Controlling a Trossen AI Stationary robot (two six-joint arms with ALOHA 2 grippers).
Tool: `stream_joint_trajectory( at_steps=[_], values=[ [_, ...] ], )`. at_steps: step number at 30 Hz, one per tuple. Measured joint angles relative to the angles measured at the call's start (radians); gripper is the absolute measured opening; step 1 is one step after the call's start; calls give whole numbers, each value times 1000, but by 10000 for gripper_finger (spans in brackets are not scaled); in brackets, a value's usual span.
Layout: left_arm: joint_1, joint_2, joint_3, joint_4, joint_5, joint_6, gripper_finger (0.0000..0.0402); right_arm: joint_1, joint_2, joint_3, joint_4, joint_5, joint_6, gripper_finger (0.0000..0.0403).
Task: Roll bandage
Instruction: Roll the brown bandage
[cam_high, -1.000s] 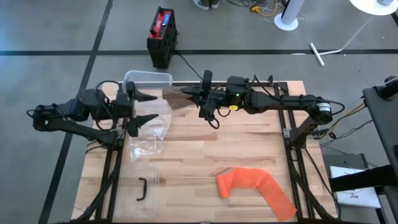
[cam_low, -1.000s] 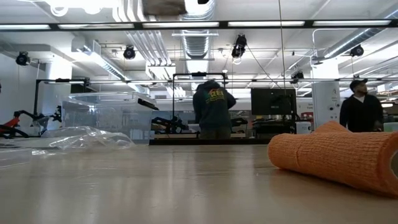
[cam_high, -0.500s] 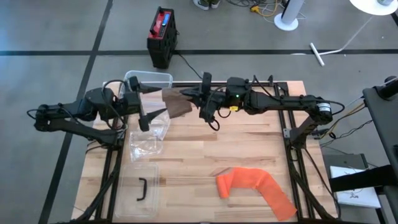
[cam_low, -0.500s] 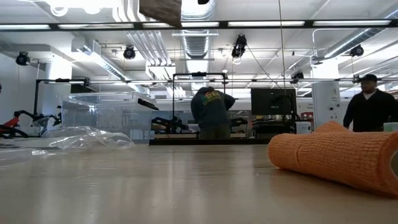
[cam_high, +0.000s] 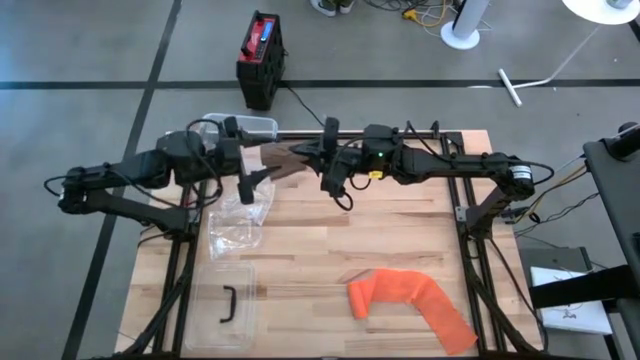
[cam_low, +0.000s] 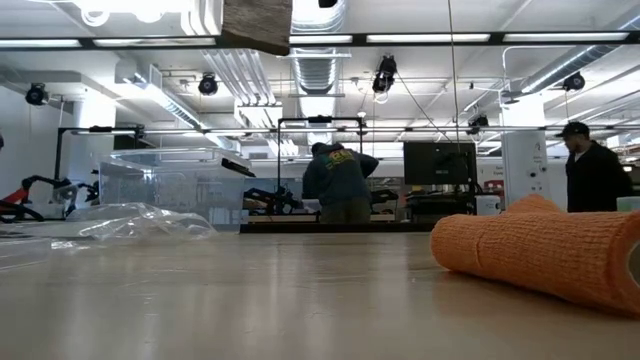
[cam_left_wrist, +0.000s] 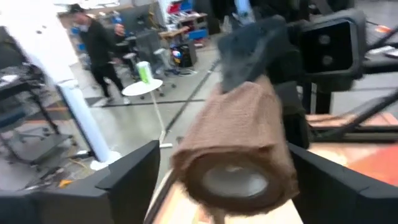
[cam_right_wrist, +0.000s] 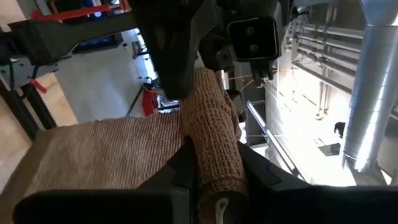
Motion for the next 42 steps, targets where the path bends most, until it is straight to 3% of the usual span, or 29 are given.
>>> stream_joint_trajectory(
  at_steps=[11,17,23,32,36,42],
  values=[
    [2,31,-1,-12,24,-4,153,0,0,0,-34,0,12,88],
    [2,22,-3,-23,28,-19,88,2,0,1,-68,0,138,105],
    [2,17,-4,-30,28,-18,80,9,-1,2,-73,0,339,178],
    [1,21,-3,-27,29,85,78,6,-29,97,-207,-2,850,302],
    [0,27,-4,4,30,132,78,-20,-29,136,-294,-57,997,325],
    [-1,34,-12,45,70,193,78,-56,-28,136,-328,-140,1109,327]
  ],
)
